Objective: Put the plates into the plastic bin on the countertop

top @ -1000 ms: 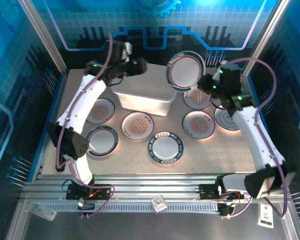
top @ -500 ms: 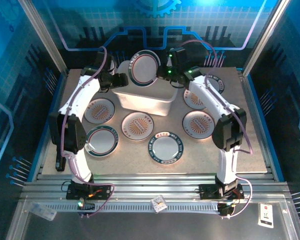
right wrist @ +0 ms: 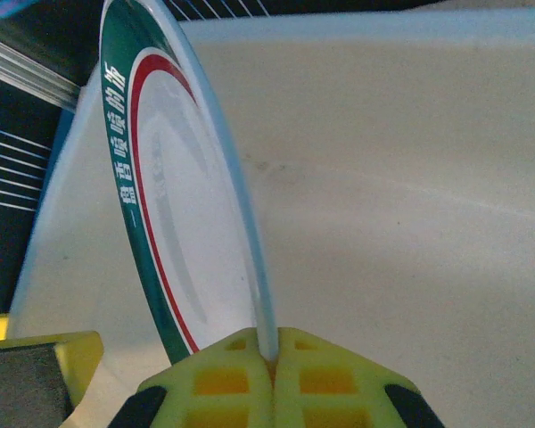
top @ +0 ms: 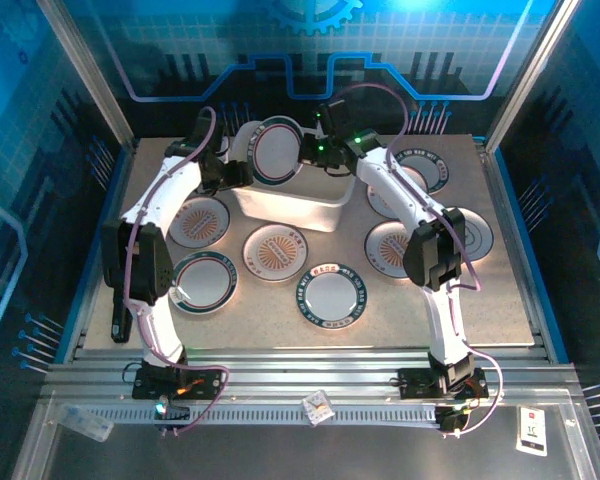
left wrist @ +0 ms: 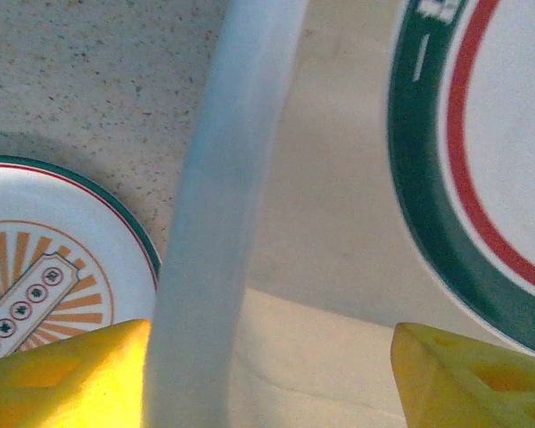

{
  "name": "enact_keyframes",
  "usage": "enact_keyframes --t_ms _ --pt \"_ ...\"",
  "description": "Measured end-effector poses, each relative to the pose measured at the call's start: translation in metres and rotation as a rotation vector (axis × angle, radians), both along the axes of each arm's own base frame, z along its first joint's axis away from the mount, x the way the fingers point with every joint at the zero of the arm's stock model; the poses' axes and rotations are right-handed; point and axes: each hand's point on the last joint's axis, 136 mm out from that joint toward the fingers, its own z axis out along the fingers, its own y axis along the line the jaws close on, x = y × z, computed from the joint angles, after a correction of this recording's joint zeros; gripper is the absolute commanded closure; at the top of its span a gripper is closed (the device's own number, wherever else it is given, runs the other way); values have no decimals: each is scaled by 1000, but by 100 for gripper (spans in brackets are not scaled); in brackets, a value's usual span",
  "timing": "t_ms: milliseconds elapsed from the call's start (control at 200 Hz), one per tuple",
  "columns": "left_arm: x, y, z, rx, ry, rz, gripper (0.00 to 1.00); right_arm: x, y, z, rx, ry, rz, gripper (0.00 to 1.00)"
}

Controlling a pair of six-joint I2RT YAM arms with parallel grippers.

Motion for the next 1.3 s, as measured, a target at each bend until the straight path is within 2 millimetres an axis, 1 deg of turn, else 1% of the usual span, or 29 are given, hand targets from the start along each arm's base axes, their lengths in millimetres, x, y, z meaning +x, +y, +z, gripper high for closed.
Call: enact_keyframes --t_ms 105,230,530,695,775,880,1001,1161,1301 --pt "0 -3 0 -20 -9 -1 34 0 0 -14 -13 31 -2 100" --pt "-7 -5 -1 -48 2 17 35 -2 -1 -28 -28 74 -6 100" --pt "-28 -12 -3 -138 49 69 36 -1 9 -41 -1 132 5 100" --pt "-34 -14 -4 -160 64 84 30 -4 14 -49 17 170 20 100" --pt "-35 -14 -3 -161 62 84 24 -4 16 -53 26 185 28 100" --pt "-37 -14 8 -158 35 76 19 -5 20 -66 36 218 39 100" --pt "-38 -12 31 -146 -24 58 15 -8 24 -81 44 261 44 100" --pt "-39 -8 62 -124 -107 43 14 -9 27 -90 53 286 40 100" --pt "-43 -7 75 -120 -140 36 13 -8 29 -97 65 300 33 100"
